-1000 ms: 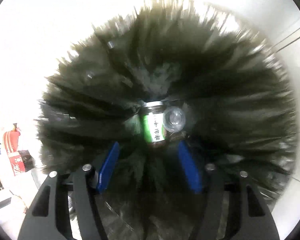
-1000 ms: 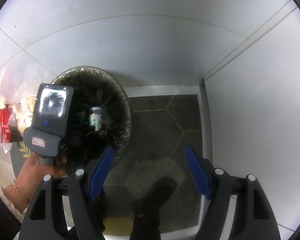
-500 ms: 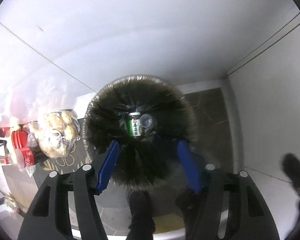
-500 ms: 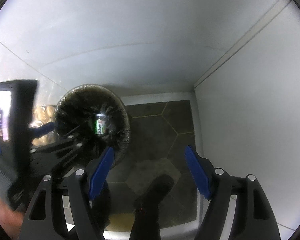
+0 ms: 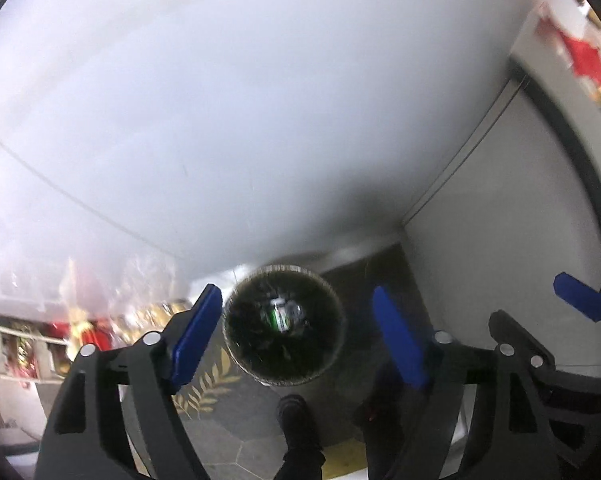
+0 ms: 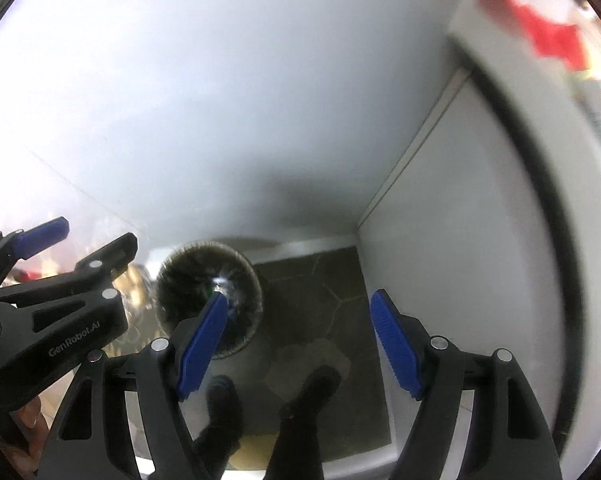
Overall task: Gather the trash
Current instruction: 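Move the left tool back up toward the sink counter while the right tool follows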
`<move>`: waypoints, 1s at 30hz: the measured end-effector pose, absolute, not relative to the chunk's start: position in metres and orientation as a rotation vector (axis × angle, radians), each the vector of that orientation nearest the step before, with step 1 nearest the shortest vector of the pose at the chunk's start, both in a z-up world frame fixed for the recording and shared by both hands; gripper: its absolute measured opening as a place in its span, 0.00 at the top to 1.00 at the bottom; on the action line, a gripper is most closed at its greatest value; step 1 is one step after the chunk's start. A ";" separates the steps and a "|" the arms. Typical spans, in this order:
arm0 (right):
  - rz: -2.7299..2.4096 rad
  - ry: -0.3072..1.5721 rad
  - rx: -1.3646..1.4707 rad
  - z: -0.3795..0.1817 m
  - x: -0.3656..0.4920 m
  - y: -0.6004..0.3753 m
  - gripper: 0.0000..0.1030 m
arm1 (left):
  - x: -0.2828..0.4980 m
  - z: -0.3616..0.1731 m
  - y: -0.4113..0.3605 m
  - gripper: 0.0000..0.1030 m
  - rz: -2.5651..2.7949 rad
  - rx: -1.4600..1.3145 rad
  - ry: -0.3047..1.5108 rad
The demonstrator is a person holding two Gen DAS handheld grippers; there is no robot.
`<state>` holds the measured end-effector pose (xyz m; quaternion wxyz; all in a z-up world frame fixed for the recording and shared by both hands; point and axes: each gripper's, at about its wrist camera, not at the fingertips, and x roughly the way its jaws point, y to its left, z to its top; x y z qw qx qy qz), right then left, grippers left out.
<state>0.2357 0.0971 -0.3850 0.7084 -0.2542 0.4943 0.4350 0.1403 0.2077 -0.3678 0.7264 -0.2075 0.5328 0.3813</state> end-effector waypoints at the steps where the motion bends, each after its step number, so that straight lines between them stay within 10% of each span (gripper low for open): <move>1: 0.963 1.088 -0.553 -0.374 0.239 0.092 0.30 | 0.144 -0.355 0.205 0.21 0.839 -0.444 1.165; 30: 0.855 0.914 -0.319 -0.196 0.294 -0.013 0.26 | 0.214 -0.143 0.126 0.06 0.734 -0.206 0.926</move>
